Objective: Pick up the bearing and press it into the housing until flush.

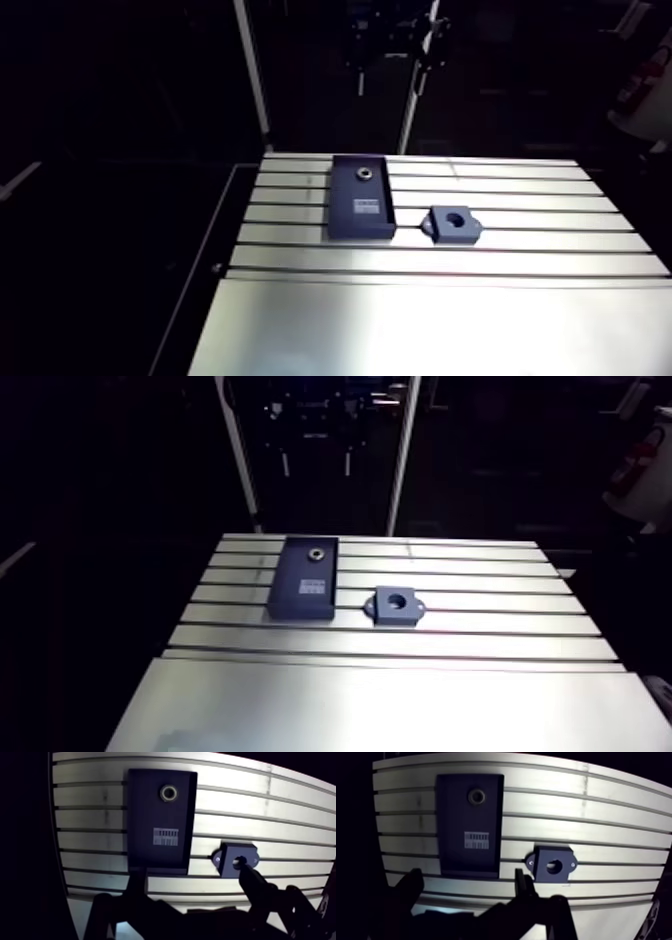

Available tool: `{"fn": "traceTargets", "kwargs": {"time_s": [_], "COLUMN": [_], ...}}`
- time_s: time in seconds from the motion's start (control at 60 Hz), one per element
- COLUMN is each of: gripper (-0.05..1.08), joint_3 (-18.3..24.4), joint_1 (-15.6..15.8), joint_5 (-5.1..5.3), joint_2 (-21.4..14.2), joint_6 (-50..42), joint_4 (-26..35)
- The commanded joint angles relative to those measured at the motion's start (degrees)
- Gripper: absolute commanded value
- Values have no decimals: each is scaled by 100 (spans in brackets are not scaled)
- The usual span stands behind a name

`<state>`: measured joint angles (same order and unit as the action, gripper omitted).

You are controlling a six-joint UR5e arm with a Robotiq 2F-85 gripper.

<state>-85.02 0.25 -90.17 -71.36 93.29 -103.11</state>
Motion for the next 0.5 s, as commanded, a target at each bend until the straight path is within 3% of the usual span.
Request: {"fn": "traceTargets", "kwargs": {"time_s": [0.017,0.3,0.5], "gripper": [1,1,1], "joint_3": [51,198,184], "joint_1": [1,25,37], "joint_5": [4,46,5], "joint_2": [401,721,854], "joint_6": [-25,-49,-96], "joint_4": [-270,-477,-747]}}
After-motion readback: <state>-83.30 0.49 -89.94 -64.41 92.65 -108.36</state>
